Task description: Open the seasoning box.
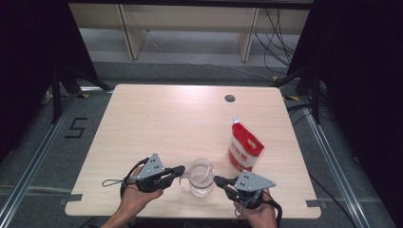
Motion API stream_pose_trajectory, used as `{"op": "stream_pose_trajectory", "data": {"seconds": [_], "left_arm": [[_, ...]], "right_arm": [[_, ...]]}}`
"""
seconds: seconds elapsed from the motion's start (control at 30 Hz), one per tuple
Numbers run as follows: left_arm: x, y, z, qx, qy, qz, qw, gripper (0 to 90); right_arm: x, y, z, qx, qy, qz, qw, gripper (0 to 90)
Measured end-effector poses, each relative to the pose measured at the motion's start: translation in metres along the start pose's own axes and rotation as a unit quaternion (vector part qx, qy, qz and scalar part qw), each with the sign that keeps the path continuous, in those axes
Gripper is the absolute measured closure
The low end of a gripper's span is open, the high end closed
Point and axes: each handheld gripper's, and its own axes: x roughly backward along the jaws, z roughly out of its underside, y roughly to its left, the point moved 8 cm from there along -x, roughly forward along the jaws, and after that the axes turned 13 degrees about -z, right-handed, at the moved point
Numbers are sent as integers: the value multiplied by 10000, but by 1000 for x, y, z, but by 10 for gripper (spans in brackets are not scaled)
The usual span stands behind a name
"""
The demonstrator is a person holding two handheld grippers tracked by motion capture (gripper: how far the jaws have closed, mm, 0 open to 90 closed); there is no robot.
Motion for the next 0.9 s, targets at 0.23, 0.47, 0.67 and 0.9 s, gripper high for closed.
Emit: {"op": "stream_pose_trajectory", "data": {"seconds": [0.23,0.47,0.67,0.9], "left_arm": [[0,0,0,9,-14,28,10000,857],[7,7,-1,24,-42,-24,10000,541],[19,6,17,-70,155,13,9999,328],[27,9,35,-183,270,91,9994,193]], "right_arm": [[-5,-1,-6,-29,-127,-8,9999,889],[-7,-2,-12,30,-196,-19,9998,879],[-7,-2,-16,38,-214,-47,9998,866],[-10,-1,-22,99,-256,-60,9996,854]]}}
